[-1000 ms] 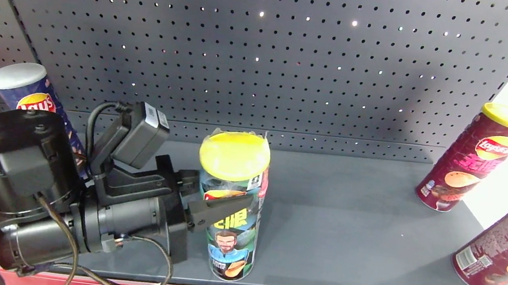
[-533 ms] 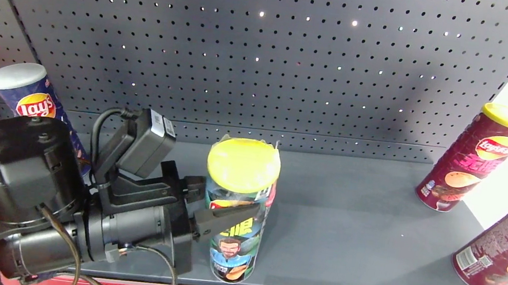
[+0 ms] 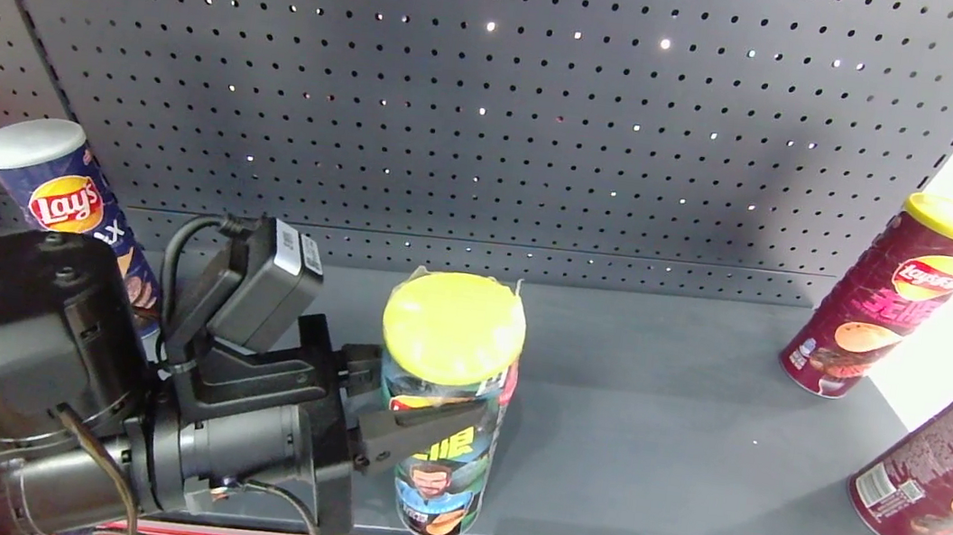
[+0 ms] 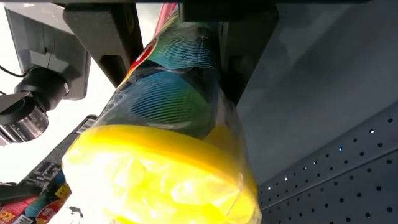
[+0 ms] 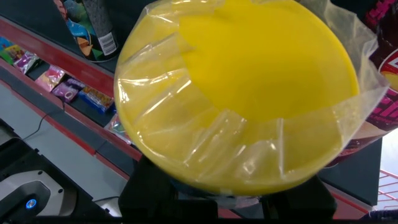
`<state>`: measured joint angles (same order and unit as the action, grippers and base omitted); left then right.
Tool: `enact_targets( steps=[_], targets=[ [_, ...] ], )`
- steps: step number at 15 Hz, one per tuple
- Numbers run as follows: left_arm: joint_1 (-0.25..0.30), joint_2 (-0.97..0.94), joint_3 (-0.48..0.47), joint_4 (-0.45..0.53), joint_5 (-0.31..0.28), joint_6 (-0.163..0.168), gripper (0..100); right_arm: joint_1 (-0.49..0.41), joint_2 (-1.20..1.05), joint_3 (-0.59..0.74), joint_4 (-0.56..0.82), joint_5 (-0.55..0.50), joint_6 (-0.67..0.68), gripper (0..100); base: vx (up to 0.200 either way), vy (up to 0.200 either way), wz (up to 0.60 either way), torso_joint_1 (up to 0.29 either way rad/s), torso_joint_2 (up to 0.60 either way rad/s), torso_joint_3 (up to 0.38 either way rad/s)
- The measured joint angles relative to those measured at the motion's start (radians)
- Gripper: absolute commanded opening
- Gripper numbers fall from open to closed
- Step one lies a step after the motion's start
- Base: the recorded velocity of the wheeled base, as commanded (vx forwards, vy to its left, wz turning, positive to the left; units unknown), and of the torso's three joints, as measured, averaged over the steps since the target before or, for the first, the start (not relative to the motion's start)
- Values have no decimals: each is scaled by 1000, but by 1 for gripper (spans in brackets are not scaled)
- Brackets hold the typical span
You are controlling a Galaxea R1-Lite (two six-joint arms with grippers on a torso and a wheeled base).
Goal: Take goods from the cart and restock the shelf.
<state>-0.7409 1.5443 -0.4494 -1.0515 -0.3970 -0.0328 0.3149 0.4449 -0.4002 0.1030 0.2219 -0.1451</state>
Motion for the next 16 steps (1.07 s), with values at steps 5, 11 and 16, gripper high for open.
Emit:
enact_targets(
  steps=[5,11,16],
  targets=[
    [-2,-8,4,0,-3,-1,100,0,0,-1,0,0,0,0,0,0,0,0,0,0],
    [-3,-20,45,-1,3,2,100,-1,0,-3,0,0,0,0,0,0,0,0,0,0],
    [20,-80,144,-1,53,1,100,1,3,-6,0,1,-1,0,0,0,0,0,0,0]
  ],
)
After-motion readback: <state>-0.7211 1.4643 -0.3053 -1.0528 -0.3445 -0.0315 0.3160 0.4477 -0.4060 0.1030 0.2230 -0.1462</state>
